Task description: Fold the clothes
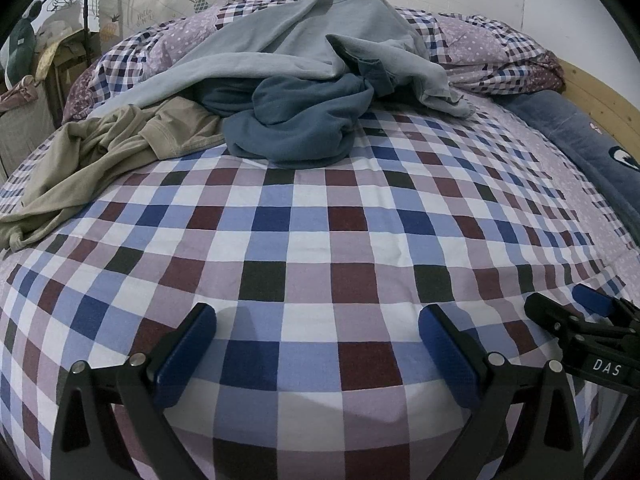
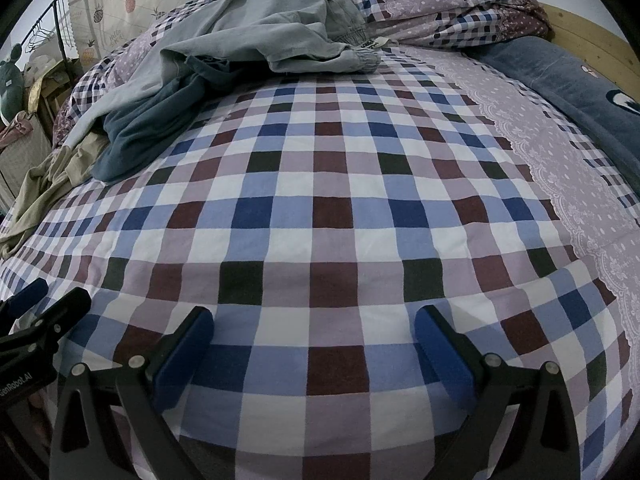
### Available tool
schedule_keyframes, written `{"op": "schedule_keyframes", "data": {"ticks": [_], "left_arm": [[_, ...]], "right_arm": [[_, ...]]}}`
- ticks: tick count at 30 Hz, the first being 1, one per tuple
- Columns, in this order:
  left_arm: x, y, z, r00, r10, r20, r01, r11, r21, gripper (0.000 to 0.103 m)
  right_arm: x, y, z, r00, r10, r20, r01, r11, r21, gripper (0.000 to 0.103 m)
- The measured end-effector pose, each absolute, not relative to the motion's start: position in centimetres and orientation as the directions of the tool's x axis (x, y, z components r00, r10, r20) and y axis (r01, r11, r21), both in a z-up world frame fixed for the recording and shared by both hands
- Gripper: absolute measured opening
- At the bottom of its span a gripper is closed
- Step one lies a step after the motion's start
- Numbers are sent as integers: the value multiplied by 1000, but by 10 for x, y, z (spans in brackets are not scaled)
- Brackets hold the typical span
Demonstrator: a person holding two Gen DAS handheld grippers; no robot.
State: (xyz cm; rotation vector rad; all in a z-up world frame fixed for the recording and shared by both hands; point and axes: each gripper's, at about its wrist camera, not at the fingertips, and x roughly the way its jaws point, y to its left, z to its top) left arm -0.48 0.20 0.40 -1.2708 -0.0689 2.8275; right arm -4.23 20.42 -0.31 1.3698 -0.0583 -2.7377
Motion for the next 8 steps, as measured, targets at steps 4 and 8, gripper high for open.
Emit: {"op": "schedule_keyframes", "data": {"ticks": [4,8], "left_arm": [[-4,2,4,-666,59,-744,-20,-998,-61,103],[-5,1,4,-665,60,-744,-20,-998,-63,103]], "right_arm": [[-42,204,-3,-597,-88,-797,54,-996,70,103],[-42,204,-3,-597,-88,-797,54,-996,70,103]]}}
